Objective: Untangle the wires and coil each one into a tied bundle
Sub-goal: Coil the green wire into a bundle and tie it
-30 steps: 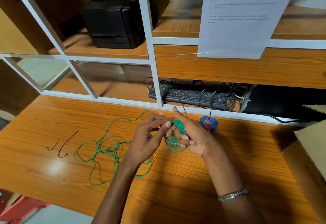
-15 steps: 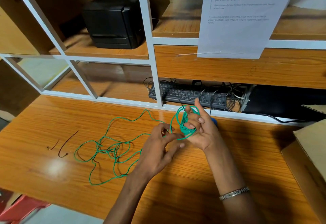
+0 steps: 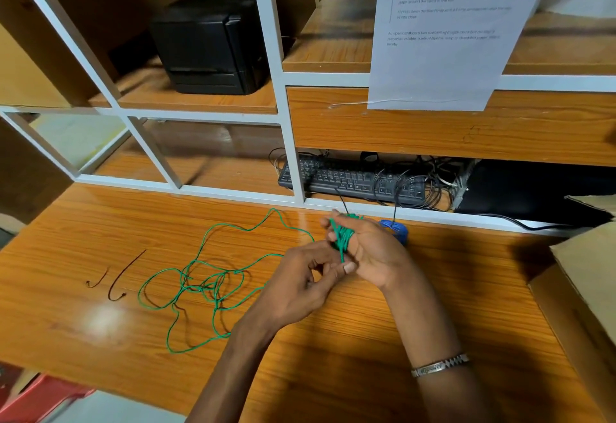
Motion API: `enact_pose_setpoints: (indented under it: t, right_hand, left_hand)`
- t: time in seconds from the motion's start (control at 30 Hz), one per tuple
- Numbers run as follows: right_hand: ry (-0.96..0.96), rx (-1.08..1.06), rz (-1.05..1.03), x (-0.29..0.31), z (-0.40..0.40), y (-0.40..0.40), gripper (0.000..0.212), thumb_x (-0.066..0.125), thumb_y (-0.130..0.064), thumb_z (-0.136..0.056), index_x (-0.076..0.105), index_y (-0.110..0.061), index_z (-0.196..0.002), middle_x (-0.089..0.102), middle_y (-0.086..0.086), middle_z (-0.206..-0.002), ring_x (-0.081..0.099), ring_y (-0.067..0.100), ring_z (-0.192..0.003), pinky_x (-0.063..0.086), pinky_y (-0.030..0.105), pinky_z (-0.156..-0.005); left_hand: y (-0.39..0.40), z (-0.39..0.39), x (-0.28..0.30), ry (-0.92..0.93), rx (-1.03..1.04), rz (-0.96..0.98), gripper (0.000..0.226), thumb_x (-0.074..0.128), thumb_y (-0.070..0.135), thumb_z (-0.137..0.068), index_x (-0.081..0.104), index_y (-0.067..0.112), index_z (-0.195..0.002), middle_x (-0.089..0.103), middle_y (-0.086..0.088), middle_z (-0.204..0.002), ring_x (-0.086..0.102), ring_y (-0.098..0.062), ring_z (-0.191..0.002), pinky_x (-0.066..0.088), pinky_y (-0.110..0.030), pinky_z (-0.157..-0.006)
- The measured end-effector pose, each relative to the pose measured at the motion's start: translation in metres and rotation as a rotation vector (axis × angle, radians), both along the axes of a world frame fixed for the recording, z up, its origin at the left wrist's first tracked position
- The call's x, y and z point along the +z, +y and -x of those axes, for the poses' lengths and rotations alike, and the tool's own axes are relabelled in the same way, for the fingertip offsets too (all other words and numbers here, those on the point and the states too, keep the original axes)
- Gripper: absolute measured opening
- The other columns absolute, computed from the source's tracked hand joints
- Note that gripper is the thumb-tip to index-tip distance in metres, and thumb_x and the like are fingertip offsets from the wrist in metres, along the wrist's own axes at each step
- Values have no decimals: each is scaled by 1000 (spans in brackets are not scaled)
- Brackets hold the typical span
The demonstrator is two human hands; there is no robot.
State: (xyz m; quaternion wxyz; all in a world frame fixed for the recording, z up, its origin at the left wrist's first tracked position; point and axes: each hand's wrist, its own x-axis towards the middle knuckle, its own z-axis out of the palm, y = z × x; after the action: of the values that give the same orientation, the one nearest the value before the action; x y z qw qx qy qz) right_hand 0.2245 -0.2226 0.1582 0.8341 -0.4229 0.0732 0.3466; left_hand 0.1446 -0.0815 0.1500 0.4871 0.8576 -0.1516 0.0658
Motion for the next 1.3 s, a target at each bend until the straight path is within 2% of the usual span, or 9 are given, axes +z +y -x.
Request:
enact_pose_setpoints:
  t: [0.17, 0.3, 0.5, 0.73, 0.87, 0.97, 1.07, 1.23, 1.3]
  right_hand:
    - [-118, 140, 50, 6, 5, 3, 41, 54, -25, -100, 59, 8, -123, 69, 16, -84, 64, 22, -61, 50, 33, -50]
    - [-125, 299, 25, 8, 10, 5, 57, 38, -48, -107, 77, -6, -113, 75, 16, -98, 71, 23, -80, 55, 36, -85]
    - [-286, 521, 61, 16, 20, 11, 68, 23, -68, -103, 58, -26, -143, 66, 28, -73, 53, 17, -36, 39, 22, -36]
    - [-345, 487, 72, 12, 21, 9, 66, 33, -61, -106, 61, -7, -133, 66, 26, -70, 44, 15, -31, 23, 25, -35]
    - [-368, 431, 150, 8, 22, 5, 78, 36, -66, -103, 70, 5, -109, 57, 26, -71, 37, 16, -31, 36, 28, -42]
    - [-313, 417, 179, 11, 21, 2, 81, 35, -67, -102, 65, 8, -98, 58, 20, -59, 37, 16, -31, 35, 24, -38]
    - [-278, 461, 214, 11, 17, -5, 80, 29, -70, -101, 67, 0, -95, 58, 19, -56, 39, 16, -29, 36, 23, -36]
    - [-279, 537, 169, 13, 15, -11, 85, 25, -72, -101, 60, 6, -106, 59, 20, -54, 40, 15, -25, 31, 20, -31]
    - [-279, 518, 169, 14, 16, -13, 83, 26, -69, -102, 60, 6, -100, 58, 20, -53, 39, 15, -24, 32, 19, -30]
  left_hand:
    - [14, -4, 9, 109, 119, 240, 19, 73, 23, -99, 73, 6, -89, 72, -8, -72, 54, -15, -55, 44, -40, -53]
    - [28, -9, 18, 34, 170, 210, 11, 81, 22, -91, 82, 12, -89, 72, -3, -77, 52, -2, -62, 40, -22, -61]
    - [41, -16, 19, 146, 143, 407, 16, 83, 13, -86, 79, 0, -92, 60, -5, -75, 44, -20, -53, 33, -24, -47]
    - [11, -6, -14, 420, 194, 956, 47, 91, 40, -77, 67, 14, -109, 36, -53, -69, 51, -33, -49, 45, -37, -57]
    - [-1, -7, -17, 382, 327, 1075, 68, 88, 22, -80, 55, 30, -139, 55, -34, -79, 54, -30, -51, 51, -38, -54]
    - [-1, -8, -16, 273, 477, 864, 71, 92, 27, -76, 61, 45, -138, 67, 3, -131, 72, -18, -93, 59, -40, -74]
    - [7, -8, -17, 49, 379, 334, 27, 73, 36, -95, 77, 33, -121, 62, 13, -144, 50, 0, -138, 41, -30, -115]
    - [1, 3, 4, 362, 47, 381, 37, 33, 20, -115, 64, 10, -134, 70, 1, -61, 56, 2, -53, 39, -14, -56]
    - [-1, 5, 3, 448, -19, 442, 39, 29, 19, -115, 57, 11, -141, 68, 2, -63, 63, 0, -60, 47, -14, -66]
